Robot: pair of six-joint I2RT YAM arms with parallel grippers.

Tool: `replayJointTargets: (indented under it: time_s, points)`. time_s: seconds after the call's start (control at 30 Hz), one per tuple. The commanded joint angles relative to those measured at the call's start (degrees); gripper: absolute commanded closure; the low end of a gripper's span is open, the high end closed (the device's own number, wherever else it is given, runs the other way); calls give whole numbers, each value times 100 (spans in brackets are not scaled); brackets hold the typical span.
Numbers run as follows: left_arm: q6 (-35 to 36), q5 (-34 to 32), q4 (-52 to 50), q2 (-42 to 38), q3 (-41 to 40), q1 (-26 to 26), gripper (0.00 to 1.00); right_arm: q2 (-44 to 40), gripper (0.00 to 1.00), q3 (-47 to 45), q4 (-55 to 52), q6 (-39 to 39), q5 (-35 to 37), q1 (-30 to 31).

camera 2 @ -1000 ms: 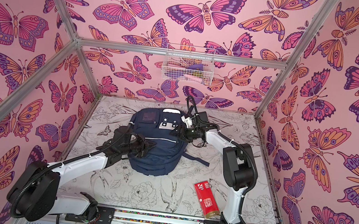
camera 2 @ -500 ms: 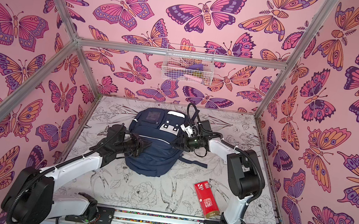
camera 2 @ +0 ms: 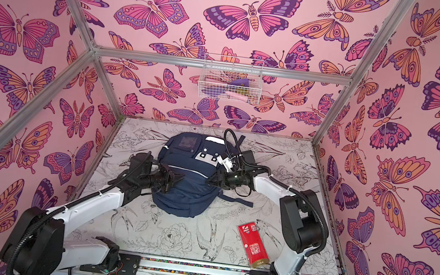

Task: Pack books, pencil case, and school supplies into a backpack
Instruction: Unzip the student bag at the center of the table.

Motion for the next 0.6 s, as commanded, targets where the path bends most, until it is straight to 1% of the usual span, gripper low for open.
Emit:
replayJointTargets:
  time_s: [0.0, 0.07, 0.23, 0.27, 0.37, 0.4, 0.5, 0.57]
  points:
    - [-100, 55, 205, -179, -12, 27, 100, -208, 51, 61, -365, -394, 436, 299]
    - [-116, 60, 208, -183, -13, 28, 100, -270, 55, 44, -443, -492, 715, 383]
    - [-117, 56, 210, -181, 4, 28, 100, -476, 55, -205, -386, -653, 1269, 504]
    - [-115, 62, 210, -179, 6, 28, 100, -507, 52, -256, -375, -708, 1479, 541]
    - [-113, 79, 209, -178, 6, 28, 100, -516, 36, -313, -401, -870, 1621, 671]
    - [-122, 84, 209, -186, 1, 28, 100, -488, 34, -306, -401, -905, 1629, 696]
    - [-128, 82, 208, -204, -12, 28, 100, -365, 33, -222, -433, -970, 1609, 729]
    - [-127, 78, 207, -221, -28, 28, 100, -286, 38, -165, -427, -998, 1629, 729]
